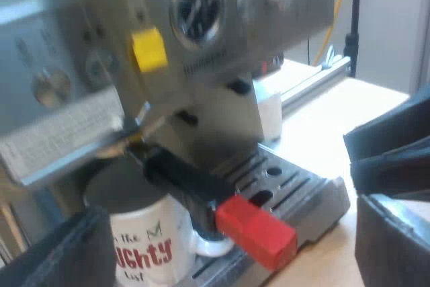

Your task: Place mug into machine

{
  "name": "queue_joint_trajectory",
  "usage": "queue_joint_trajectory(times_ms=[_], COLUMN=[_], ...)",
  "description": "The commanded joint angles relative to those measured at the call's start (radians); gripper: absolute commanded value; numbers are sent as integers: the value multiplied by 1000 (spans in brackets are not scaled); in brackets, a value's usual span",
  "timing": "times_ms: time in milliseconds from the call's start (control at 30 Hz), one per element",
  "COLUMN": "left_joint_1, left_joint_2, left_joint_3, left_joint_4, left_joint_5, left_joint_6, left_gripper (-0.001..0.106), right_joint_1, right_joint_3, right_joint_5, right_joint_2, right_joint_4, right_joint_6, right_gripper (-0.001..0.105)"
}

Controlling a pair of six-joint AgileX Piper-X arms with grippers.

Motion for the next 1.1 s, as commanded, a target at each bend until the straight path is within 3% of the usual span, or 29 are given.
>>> queue_joint_trajectory(times_ms=[33,167,367,700,833,1100], left_joint_1=[-3,-3,-3,-3,-3,-3], left_joint_2=[-5,-8,-9,-9,-9,-9], left_joint_3=[-42,-109,-165,-166,-166,-166], left_joint_4=[33,75,92,105,110,110], left_joint_5=[-9,0,5,15,67,80], left_joint_6=[0,-2,-2,-2,-2,-2], left_gripper=[75,75,75,75,75,75], right_joint_1=[32,90,96,96,80,-10], right_joint_3=[-31,-107,-178,-218,-289,-363], right_joint_5=[13,53,147,147,147,88], right_joint_2=[-30,-35,-35,30,138,231], right_joint_4=[0,0,32,40,40,33], right_joint_6=[-5,-77,-87,-39,-16,3], right_gripper=[17,0,0,0,0,0])
